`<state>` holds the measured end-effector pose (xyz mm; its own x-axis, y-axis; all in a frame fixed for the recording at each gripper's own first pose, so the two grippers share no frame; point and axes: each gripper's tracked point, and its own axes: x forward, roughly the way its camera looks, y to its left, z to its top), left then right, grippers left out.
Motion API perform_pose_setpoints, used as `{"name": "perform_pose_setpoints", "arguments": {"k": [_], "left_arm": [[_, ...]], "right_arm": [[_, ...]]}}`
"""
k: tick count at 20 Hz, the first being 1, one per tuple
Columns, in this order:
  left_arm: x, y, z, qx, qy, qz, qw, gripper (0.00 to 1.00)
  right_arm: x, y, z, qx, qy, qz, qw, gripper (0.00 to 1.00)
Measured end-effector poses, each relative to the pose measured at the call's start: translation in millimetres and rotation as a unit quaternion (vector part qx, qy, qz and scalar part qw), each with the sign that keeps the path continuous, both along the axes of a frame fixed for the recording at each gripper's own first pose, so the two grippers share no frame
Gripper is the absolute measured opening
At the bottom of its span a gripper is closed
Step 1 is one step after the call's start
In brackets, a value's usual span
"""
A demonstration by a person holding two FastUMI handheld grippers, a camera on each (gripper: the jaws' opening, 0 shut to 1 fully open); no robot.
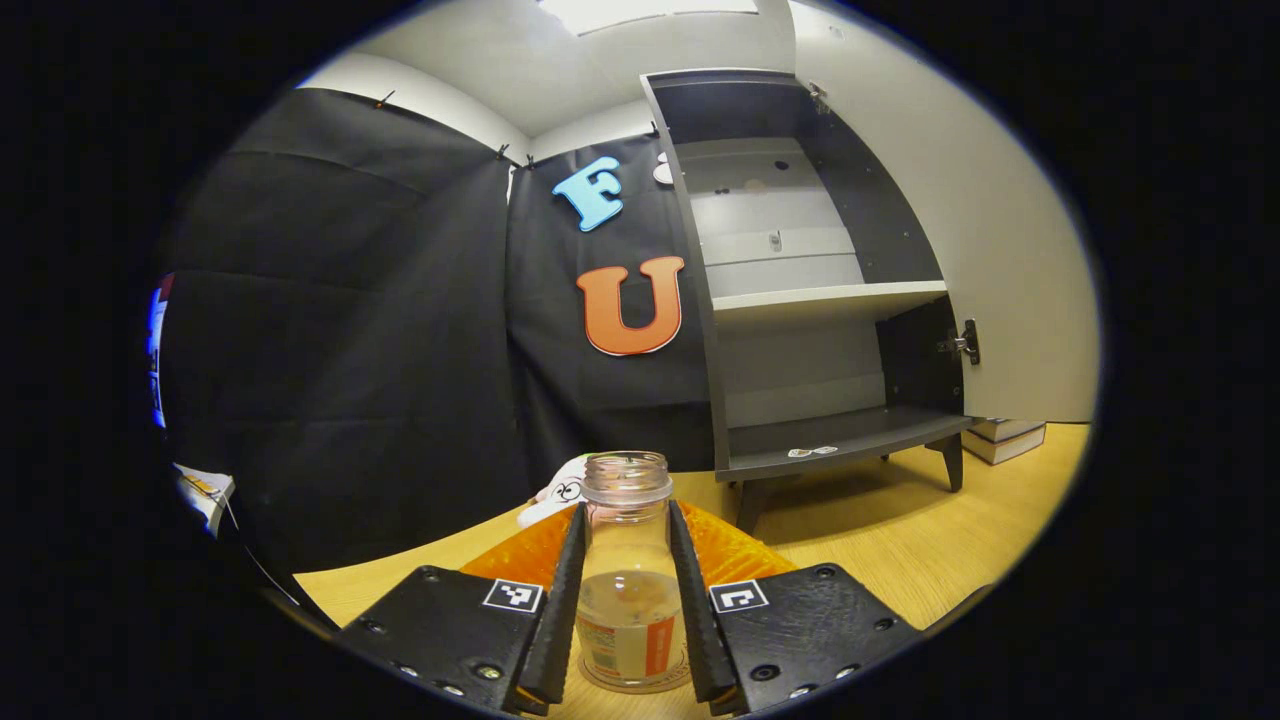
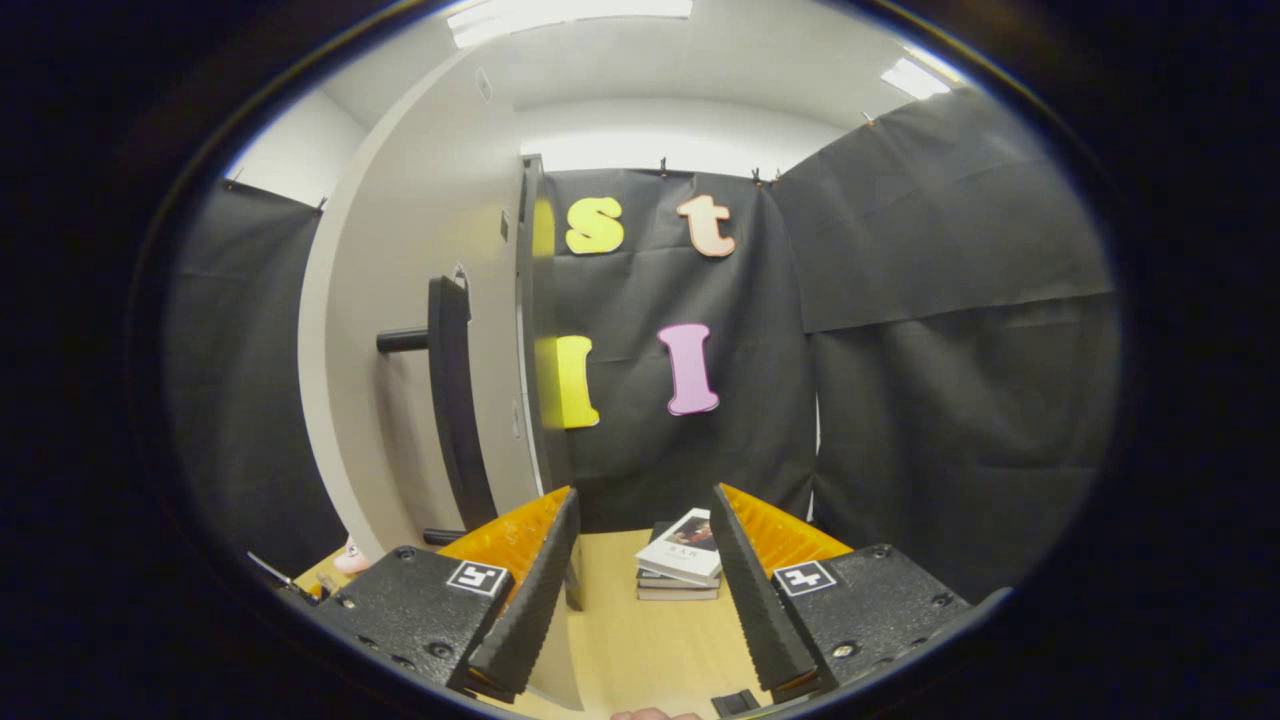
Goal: Open the cabinet door with the right hand, grasp the bottle in the cabinet with the left hand and place it on the coaster, then close the cabinet door with the right hand.
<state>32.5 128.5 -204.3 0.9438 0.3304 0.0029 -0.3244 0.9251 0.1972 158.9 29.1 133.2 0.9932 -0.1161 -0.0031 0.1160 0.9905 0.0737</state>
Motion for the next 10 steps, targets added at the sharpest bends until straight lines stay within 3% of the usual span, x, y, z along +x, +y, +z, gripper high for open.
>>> {"name": "perform_pose_setpoints", "arguments": {"k": [7, 8, 10], "left_arm": [[2.6, 4.1, -2.9, -0.017, 0.013, -0.003, 1.000, 0.56], [2.7, 5.3, -3.2, -0.018, 0.015, -0.002, 1.000, 0.70], [2.1, 4.6, -2.8, -0.023, 0.019, -0.003, 1.000, 0.77]], "right_arm": [[0.0, 0.8, -2.0, 0.007, -0.001, 0.001, 1.000, 0.83], [0.3, 0.5, -2.1, 0.007, -0.001, 0.002, 1.000, 0.83], [0.4, 0.4, -2.5, 0.009, -0.001, 0.002, 1.000, 0.83]]}}
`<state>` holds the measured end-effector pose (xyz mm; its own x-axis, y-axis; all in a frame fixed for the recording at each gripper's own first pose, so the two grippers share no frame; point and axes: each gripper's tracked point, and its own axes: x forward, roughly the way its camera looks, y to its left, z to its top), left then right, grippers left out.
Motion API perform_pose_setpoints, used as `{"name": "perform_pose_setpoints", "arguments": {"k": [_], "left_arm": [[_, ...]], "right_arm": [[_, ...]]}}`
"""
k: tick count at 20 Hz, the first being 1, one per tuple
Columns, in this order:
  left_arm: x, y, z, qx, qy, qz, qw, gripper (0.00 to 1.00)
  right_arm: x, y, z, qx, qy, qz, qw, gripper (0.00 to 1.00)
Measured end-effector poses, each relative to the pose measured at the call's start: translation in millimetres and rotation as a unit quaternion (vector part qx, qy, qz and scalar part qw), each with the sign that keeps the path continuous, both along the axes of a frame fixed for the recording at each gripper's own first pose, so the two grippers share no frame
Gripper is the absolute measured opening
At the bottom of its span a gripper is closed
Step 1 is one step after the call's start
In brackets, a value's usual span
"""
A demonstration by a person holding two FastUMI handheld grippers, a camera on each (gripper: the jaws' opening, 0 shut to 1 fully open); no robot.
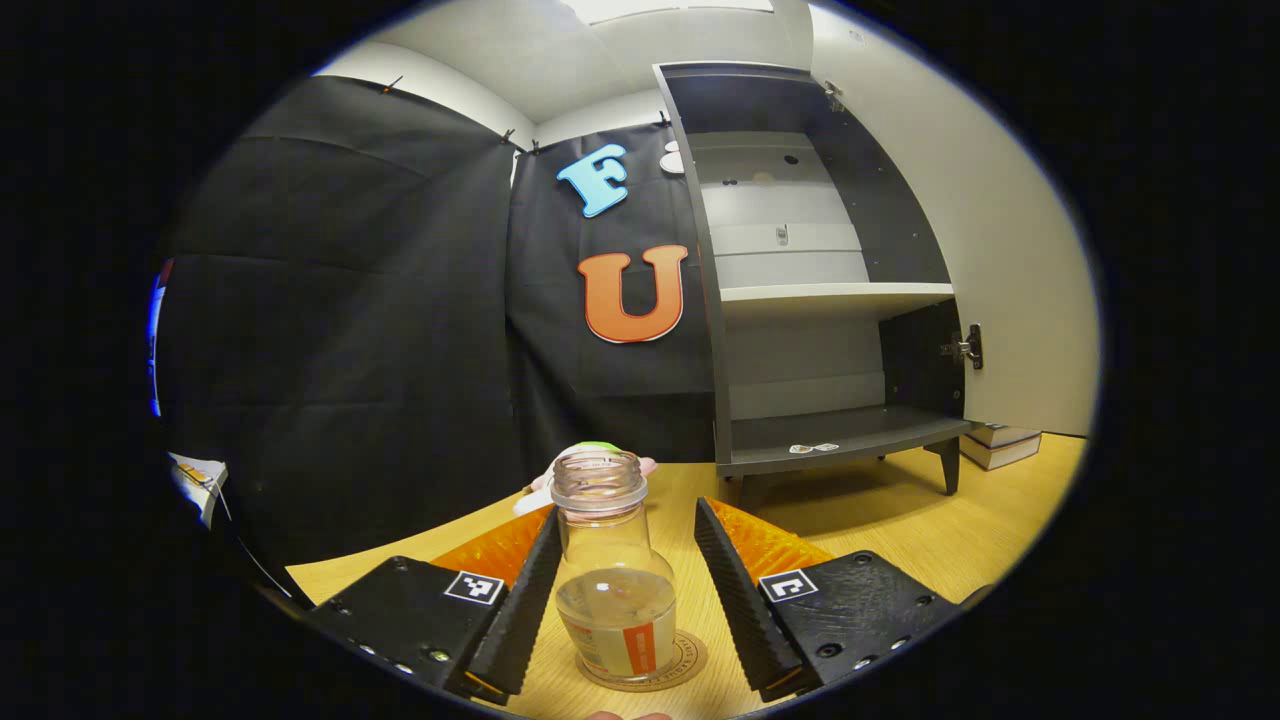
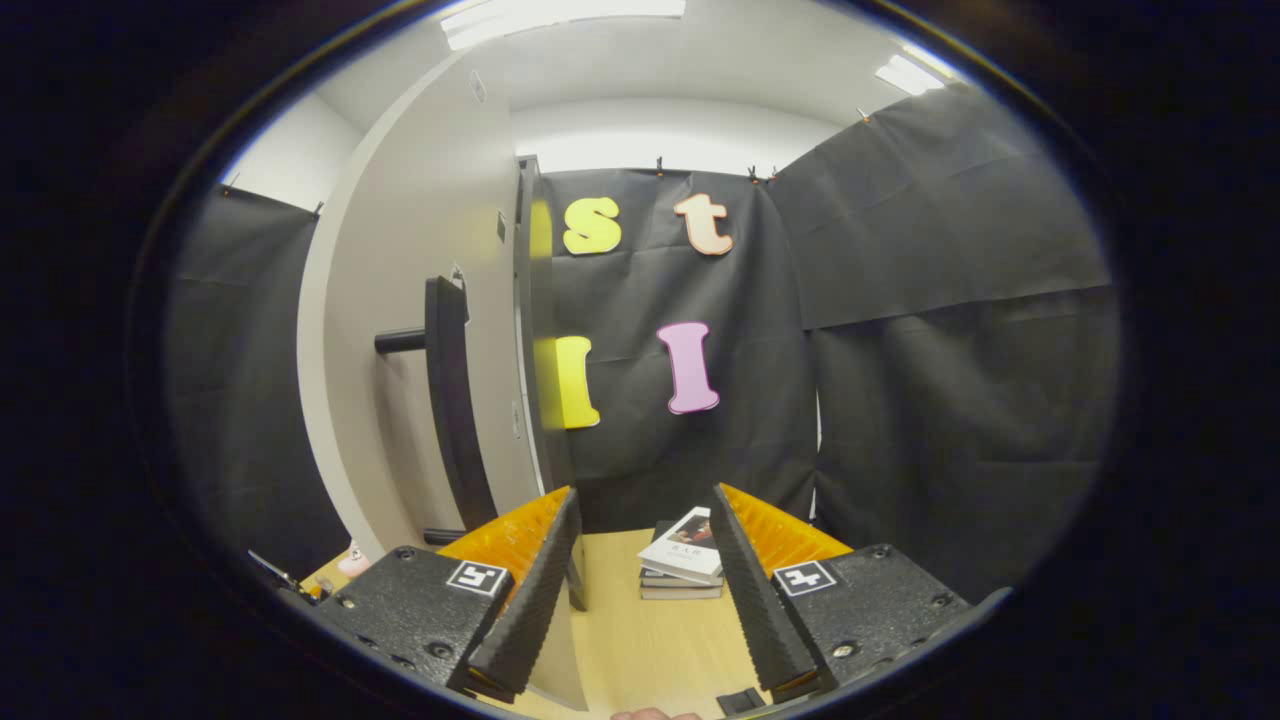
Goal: Open the cabinet door with the right hand, grasp the bottle in the cabinet with the left hand and place it on the coaster, then close the cabinet door with the right hand.
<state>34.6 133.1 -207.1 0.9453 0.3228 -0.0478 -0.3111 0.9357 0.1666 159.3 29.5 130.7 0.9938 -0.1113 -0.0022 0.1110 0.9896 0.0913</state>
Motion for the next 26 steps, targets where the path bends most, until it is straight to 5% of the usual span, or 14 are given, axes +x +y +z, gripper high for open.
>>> {"name": "perform_pose_setpoints", "arguments": {"k": [3, 7, 12, 19, 26], "left_arm": [[-5.6, 1.0, 14.1, 0.000, -0.013, 0.004, 1.000, 0.97], [-11.7, 0.5, 43.1, 0.008, -0.021, 0.004, 1.000, 0.97], [-17.4, -29.4, 107.5, -0.030, -0.005, -0.048, 0.998, 0.98], [-23.2, -70.7, 201.5, -0.007, -0.025, -0.106, 0.994, 0.97], [-25.5, -95.6, 212.0, -0.027, -0.041, -0.145, 0.988, 0.97]], "right_arm": [[0.5, 0.1, -1.2, 0.003, -0.001, 0.002, 1.000, 0.83], [1.6, 0.2, -0.5, 0.008, -0.008, 0.007, 1.000, 0.82], [4.6, 2.4, 4.0, 0.005, -0.018, 0.013, 1.000, 0.82], [5.9, 12.1, 7.5, -0.007, -0.023, 0.030, 0.999, 0.76], [9.5, 87.6, 3.7, 0.011, -0.022, 0.119, 0.993, 0.79]]}}
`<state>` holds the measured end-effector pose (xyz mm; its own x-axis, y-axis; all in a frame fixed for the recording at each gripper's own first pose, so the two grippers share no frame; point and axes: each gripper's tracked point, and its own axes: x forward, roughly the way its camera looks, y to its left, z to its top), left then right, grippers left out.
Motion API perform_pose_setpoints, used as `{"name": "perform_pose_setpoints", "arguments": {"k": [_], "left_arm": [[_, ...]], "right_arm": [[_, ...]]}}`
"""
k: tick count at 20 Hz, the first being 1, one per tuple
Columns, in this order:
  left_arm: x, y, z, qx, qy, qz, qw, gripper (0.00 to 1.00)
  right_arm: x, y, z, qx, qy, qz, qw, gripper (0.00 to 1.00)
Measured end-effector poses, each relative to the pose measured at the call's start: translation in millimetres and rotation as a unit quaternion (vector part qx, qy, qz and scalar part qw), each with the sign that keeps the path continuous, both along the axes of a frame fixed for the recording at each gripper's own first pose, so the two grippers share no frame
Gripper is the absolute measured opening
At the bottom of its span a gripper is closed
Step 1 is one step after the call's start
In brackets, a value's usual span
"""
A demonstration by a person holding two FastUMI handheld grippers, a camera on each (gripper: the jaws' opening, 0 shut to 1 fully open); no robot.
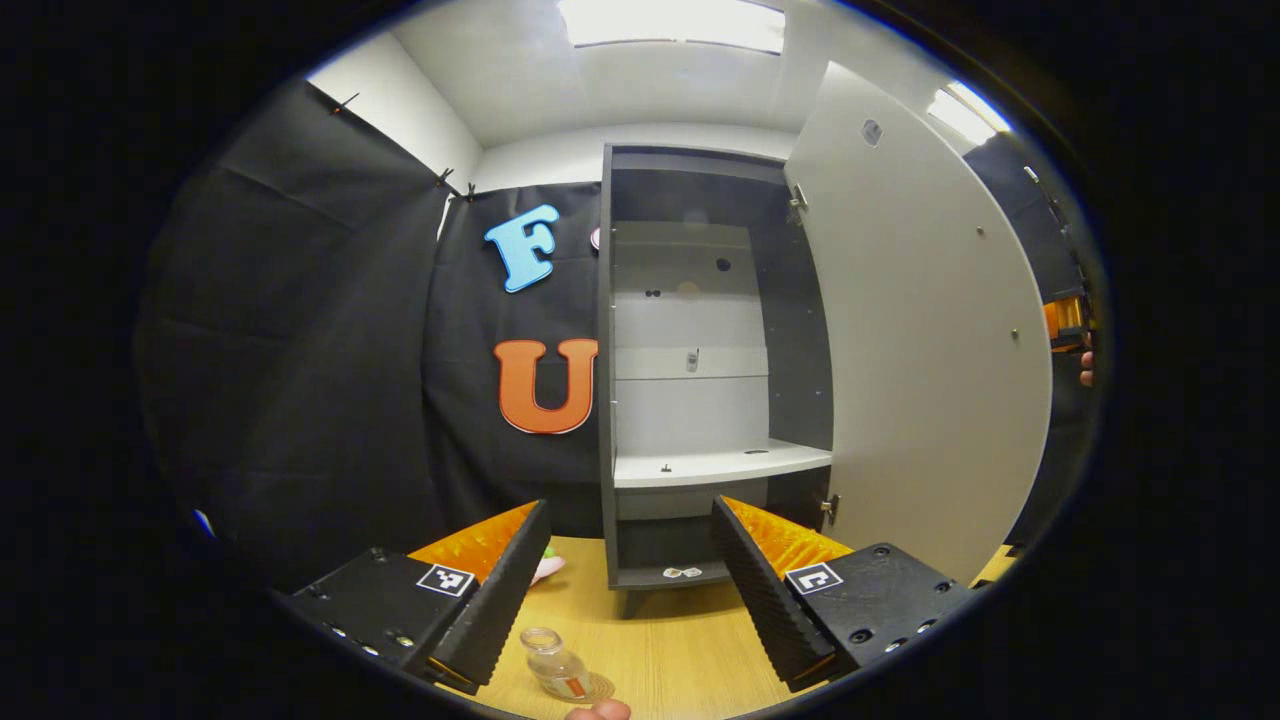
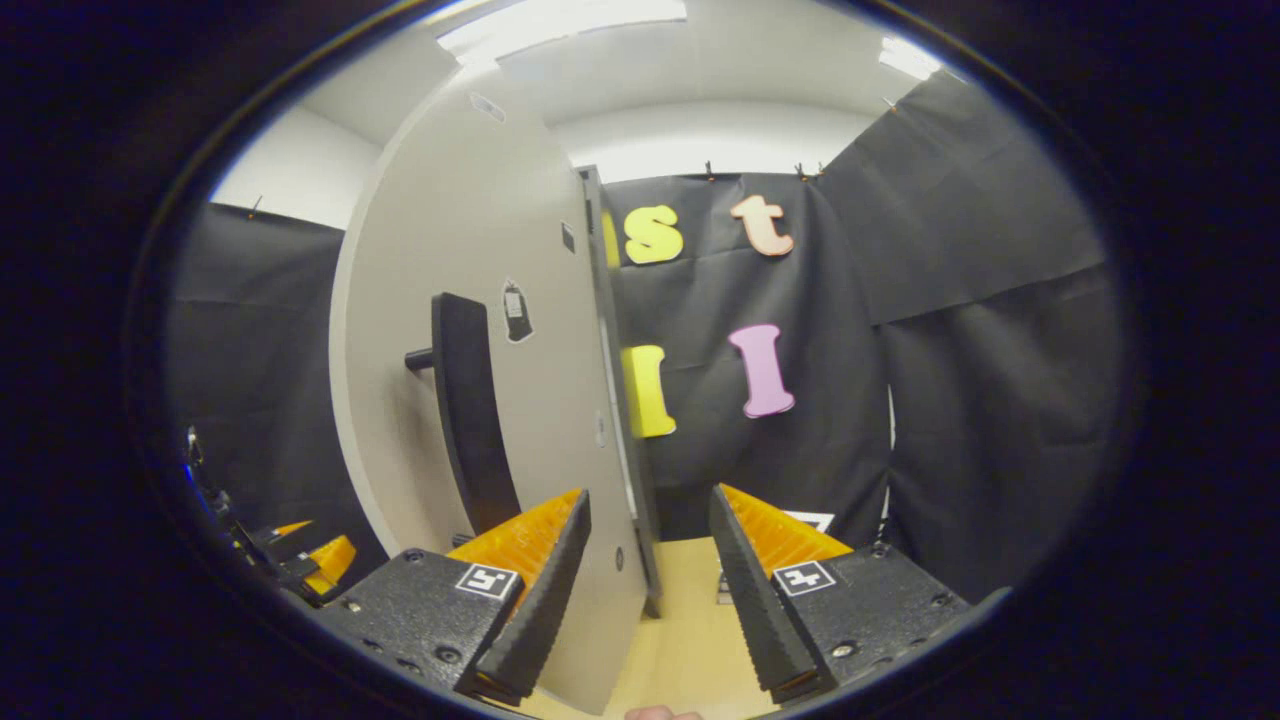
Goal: Open the cabinet door with the right hand, grasp the bottle in the cabinet with the left hand and place it on the coaster, then close the cabinet door with the right hand.
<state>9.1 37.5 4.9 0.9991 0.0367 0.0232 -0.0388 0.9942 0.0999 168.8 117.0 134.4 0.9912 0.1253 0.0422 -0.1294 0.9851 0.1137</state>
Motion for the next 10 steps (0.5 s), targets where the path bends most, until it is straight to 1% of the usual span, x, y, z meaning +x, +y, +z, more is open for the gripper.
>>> {"name": "perform_pose_setpoints", "arguments": {"k": [1, 2, 3, 4, 5, 7, 8, 9, 10], "left_arm": [[-2.1, 3.0, -0.9, 0.003, 0.000, 0.001, 1.000, 0.97], [-5.0, 5.6, -2.1, 0.003, 0.002, 0.003, 1.000, 1.00], [-7.1, 7.5, -4.5, 0.001, 0.004, 0.004, 1.000, 1.00], [-10.2, 9.3, -4.7, 0.000, 0.005, 0.005, 1.000, 0.96], [-12.4, 11.4, -4.8, 0.000, 0.006, 0.006, 1.000, 0.96], [-16.6, 15.7, -7.6, -0.002, 0.010, 0.008, 1.000, 0.96], [-18.1, 17.5, -8.7, -0.004, 0.012, 0.010, 1.000, 1.00], [-20.3, 19.5, -7.9, -0.006, 0.011, 0.011, 1.000, 0.96], [-22.9, 21.8, -5.9, -0.009, 0.008, 0.014, 1.000, 0.96]], "right_arm": [[2.3, 12.9, 0.9, -0.008, -0.004, 0.012, 1.000, 0.78], [3.8, 27.6, 2.3, -0.020, -0.008, 0.025, 0.999, 0.75], [3.0, 42.9, 2.7, -0.027, -0.012, 0.038, 0.999, 0.78], [4.9, 54.7, 0.7, -0.031, -0.011, 0.047, 0.998, 0.76], [7.9, 64.1, -0.3, -0.032, -0.011, 0.055, 0.998, 0.79], [17.4, 84.5, 0.2, -0.029, -0.011, 0.073, 0.997, 0.78], [22.4, 95.7, 0.5, -0.026, -0.010, 0.083, 0.996, 0.79], [26.8, 106.2, 0.4, -0.025, -0.010, 0.093, 0.995, 0.79], [32.6, 117.1, 1.3, -0.027, -0.010, 0.101, 0.995, 0.79]]}}
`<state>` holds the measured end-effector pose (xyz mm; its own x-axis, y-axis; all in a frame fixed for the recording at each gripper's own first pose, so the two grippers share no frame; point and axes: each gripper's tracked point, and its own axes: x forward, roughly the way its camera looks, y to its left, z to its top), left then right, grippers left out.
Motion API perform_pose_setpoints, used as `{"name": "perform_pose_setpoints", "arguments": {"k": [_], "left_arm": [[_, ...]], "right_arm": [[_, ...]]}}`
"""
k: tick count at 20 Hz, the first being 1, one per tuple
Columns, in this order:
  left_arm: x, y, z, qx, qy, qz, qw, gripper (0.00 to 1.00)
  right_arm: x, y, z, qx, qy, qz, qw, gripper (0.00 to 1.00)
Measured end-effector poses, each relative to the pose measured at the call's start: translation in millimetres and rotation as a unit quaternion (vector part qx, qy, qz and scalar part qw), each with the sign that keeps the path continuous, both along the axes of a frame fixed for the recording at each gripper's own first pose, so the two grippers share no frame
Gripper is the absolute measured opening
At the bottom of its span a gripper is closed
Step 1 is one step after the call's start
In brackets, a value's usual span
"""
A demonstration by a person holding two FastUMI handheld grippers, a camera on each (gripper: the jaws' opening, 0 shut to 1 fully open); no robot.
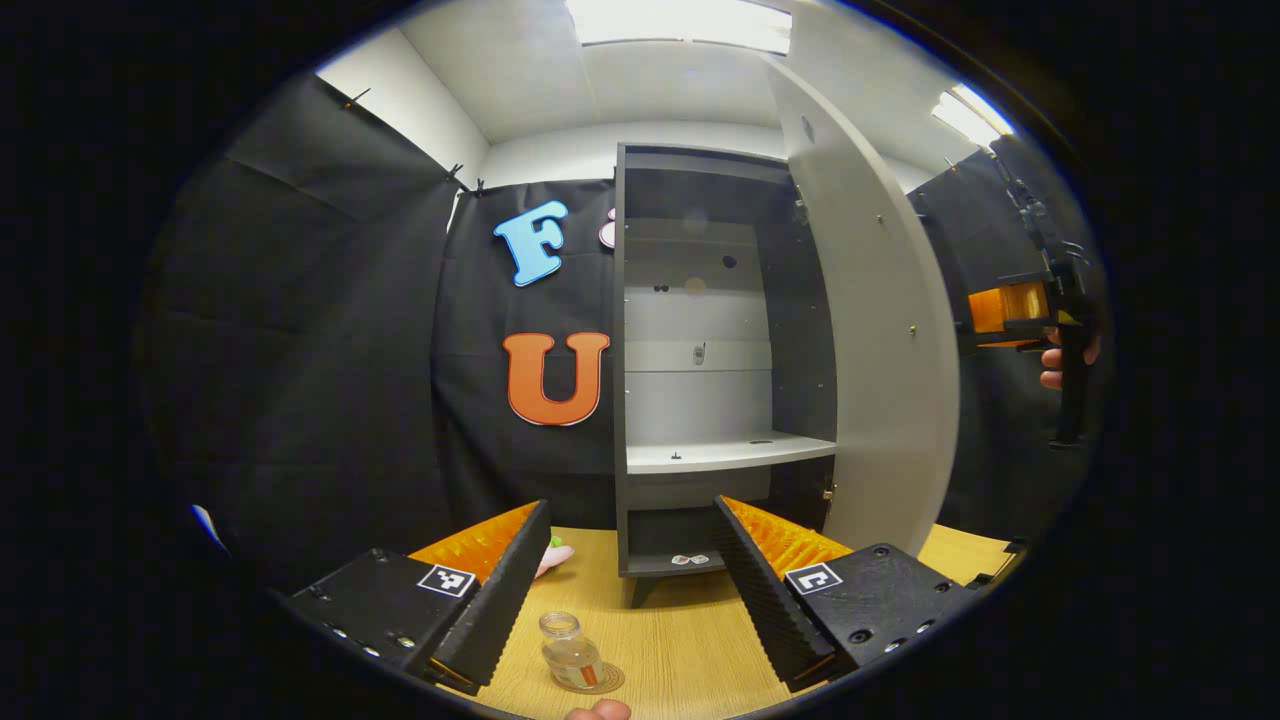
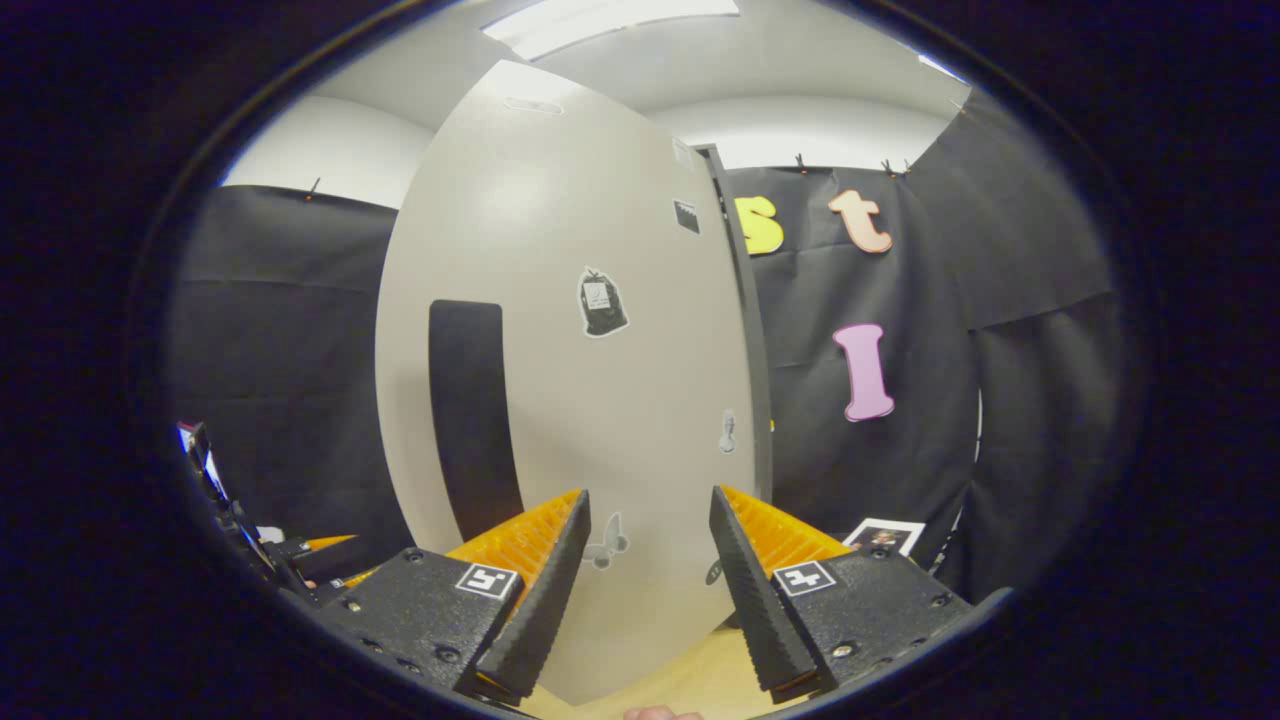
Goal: Open the cabinet door with the right hand, grasp the bottle in the cabinet with the left hand and place it on the coaster, then close the cabinet door with the right hand.
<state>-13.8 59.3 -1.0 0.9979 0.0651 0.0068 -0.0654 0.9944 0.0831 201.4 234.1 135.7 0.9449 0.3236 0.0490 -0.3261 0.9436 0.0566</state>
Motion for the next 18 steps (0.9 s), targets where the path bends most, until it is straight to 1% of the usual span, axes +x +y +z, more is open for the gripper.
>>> {"name": "perform_pose_setpoints", "arguments": {"k": [3, 6, 7, 8, 10, 11, 12, 13, 14, 15, 16, 18], "left_arm": [[-6.0, 9.1, 3.1, 0.005, -0.002, 0.011, 1.000, 0.96], [-10.1, 18.4, 5.1, 0.010, -0.003, 0.023, 1.000, 0.96], [-11.2, 21.9, 6.4, 0.010, -0.004, 0.027, 1.000, 1.00], [-11.7, 25.3, 8.3, 0.009, -0.005, 0.032, 0.999, 0.96], [-14.4, 32.7, 11.6, 0.007, -0.009, 0.041, 0.999, 0.96], [-15.6, 35.1, 11.2, 0.005, -0.010, 0.045, 0.999, 0.96], [-16.3, 37.2, 9.9, 0.003, -0.008, 0.048, 0.999, 1.00], [-15.8, 39.2, 6.1, 0.000, -0.004, 0.050, 0.999, 0.96], [-16.6, 41.1, 3.9, -0.004, -0.002, 0.053, 0.999, 0.96], [-17.9, 41.3, 3.9, -0.008, -0.001, 0.056, 0.998, 0.96], [-19.0, 42.2, 3.3, -0.011, -0.003, 0.058, 0.998, 0.96], [-19.5, 42.3, 2.3, -0.017, -0.002, 0.059, 0.998, 0.96]], "right_arm": [[16.4, 35.3, 3.3, -0.012, -0.012, 0.016, 1.000, 0.80], [37.9, 78.1, 2.8, -0.006, -0.012, 0.043, 0.999, 0.80], [46.3, 92.4, 2.4, -0.008, -0.010, 0.053, 0.998, 0.80], [55.0, 105.5, 2.2, -0.011, -0.009, 0.060, 0.998, 0.80], [71.4, 127.1, 4.7, -0.021, -0.018, 0.060, 0.998, 0.80], [80.1, 132.2, 5.0, -0.028, -0.025, 0.054, 0.998, 0.80], [87.3, 135.7, 5.3, -0.031, -0.031, 0.049, 0.998, 0.80], [94.1, 140.1, 3.9, -0.034, -0.032, 0.046, 0.998, 0.77], [98.3, 140.6, 1.8, -0.037, -0.029, 0.044, 0.998, 0.80], [101.1, 140.7, 0.5, -0.037, -0.025, 0.041, 0.998, 0.78], [101.1, 137.3, 0.1, -0.033, -0.023, 0.037, 0.999, 0.80], [91.9, 124.7, -1.5, -0.024, -0.026, 0.030, 0.999, 0.81]]}}
